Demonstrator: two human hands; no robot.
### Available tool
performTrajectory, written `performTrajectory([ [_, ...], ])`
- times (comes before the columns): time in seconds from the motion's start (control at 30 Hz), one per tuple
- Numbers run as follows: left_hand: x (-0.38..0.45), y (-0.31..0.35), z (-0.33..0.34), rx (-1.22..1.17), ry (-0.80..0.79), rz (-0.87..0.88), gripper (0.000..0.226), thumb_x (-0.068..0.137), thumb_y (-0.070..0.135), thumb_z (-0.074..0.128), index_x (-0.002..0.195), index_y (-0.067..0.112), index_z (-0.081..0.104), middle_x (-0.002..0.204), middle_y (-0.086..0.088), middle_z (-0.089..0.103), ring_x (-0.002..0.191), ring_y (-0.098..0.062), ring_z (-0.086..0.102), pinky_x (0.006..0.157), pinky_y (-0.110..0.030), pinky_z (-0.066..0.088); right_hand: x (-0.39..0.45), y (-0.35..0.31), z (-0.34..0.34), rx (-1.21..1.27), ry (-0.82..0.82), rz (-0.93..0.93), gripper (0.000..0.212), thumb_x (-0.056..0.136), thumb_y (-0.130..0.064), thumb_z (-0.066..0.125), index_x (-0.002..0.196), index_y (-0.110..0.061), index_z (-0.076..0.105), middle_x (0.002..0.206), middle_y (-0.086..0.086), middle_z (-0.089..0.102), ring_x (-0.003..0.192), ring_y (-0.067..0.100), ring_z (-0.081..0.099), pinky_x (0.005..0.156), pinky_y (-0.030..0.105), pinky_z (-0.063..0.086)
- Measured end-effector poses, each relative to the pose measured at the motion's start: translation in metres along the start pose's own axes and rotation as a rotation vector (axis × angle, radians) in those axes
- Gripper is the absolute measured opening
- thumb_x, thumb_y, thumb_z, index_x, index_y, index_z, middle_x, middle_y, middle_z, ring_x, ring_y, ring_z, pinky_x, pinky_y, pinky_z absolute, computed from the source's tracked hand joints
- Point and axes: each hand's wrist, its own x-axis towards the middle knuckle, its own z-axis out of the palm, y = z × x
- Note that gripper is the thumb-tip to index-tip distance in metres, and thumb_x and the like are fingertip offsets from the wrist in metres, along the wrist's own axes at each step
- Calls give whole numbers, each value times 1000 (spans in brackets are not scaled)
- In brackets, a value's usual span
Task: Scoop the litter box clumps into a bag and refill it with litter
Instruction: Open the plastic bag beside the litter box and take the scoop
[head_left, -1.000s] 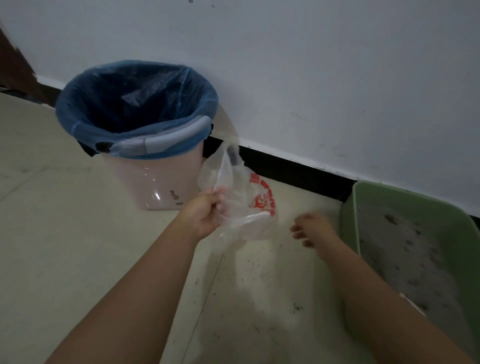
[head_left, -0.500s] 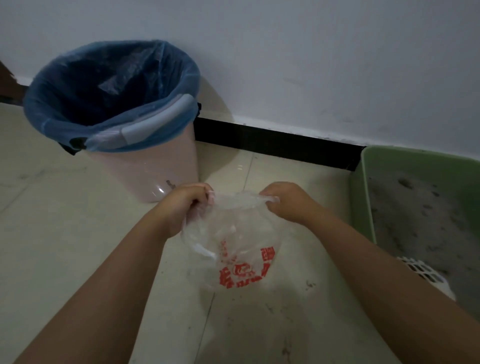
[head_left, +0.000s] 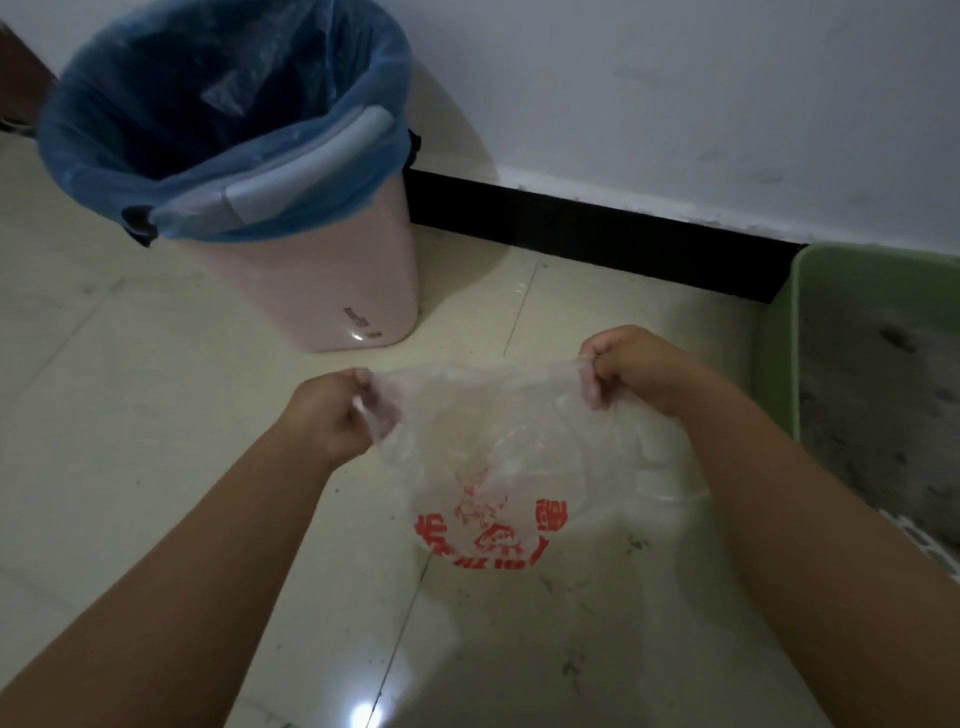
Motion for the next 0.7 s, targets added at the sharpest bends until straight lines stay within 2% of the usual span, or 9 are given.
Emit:
performTrajectory([
  [0.07,2,-3,9,-103,-54,-55,44,88,-1,31,49,3,50,31,-3,46,23,-11,47,28,-13,38,-6,9,-14,254,-16,-3,57,64,28,24,30,-7,53,28,3,46,26,11,45,35,8,37],
  [0.17,10,-7,21,-142,-152,-147,35,94,4,32,62,6,44,38,-1,47,29,-8,48,34,-14,44,-28,15,-34,561,-23,-16,13,35,5,64,31,-5,56,29,4,46,26,14,47,35,10,41],
  [0.27,22,-12,33,-122,-215,-170,32,85,-3,43,55,2,52,40,-2,50,30,-9,50,34,-16,45,-45,23,-50,794,52,-68,41,1,-7,82,33,-5,57,34,7,51,29,15,52,35,15,47],
  [0.33,24,-19,46,-49,-297,-151,40,85,-6,39,49,0,56,41,-6,51,30,-12,52,33,-16,44,-57,25,-63,859,143,-57,25,19,-4,76,34,-8,57,38,6,54,34,14,56,38,17,50],
  [0.4,28,-28,65,224,-322,-118,56,92,-4,30,45,3,59,52,-9,51,36,-14,53,38,-14,43,-72,21,-74,796,248,9,7,39,-3,59,35,-9,56,39,5,55,35,14,55,40,16,50],
  [0.47,32,-35,87,856,-264,72,38,94,0,35,74,-2,67,80,-14,60,68,-25,62,54,-20,45,-86,22,-87,673,342,75,22,52,2,45,35,-9,55,37,5,51,32,14,52,39,12,46],
  [0.53,29,-34,107,1423,-176,474,28,95,7,39,111,-1,61,119,-15,57,108,-32,55,82,-29,46,-97,28,-96,653,431,96,41,71,9,33,40,-9,52,37,4,47,32,14,47,37,11,41],
  [0.63,15,-36,127,1444,-412,901,34,96,16,44,128,10,52,136,-9,47,125,-23,43,102,-29,32,-113,33,-95,614,484,108,40,85,4,31,53,-9,50,42,3,49,38,12,48,43,16,43],
  [0.7,1,-50,137,1612,-622,887,53,92,36,51,140,17,38,145,-2,38,132,-19,34,108,-29,28,-121,34,-93,577,427,121,38,86,4,28,58,-8,50,44,3,53,43,14,50,51,23,44],
])
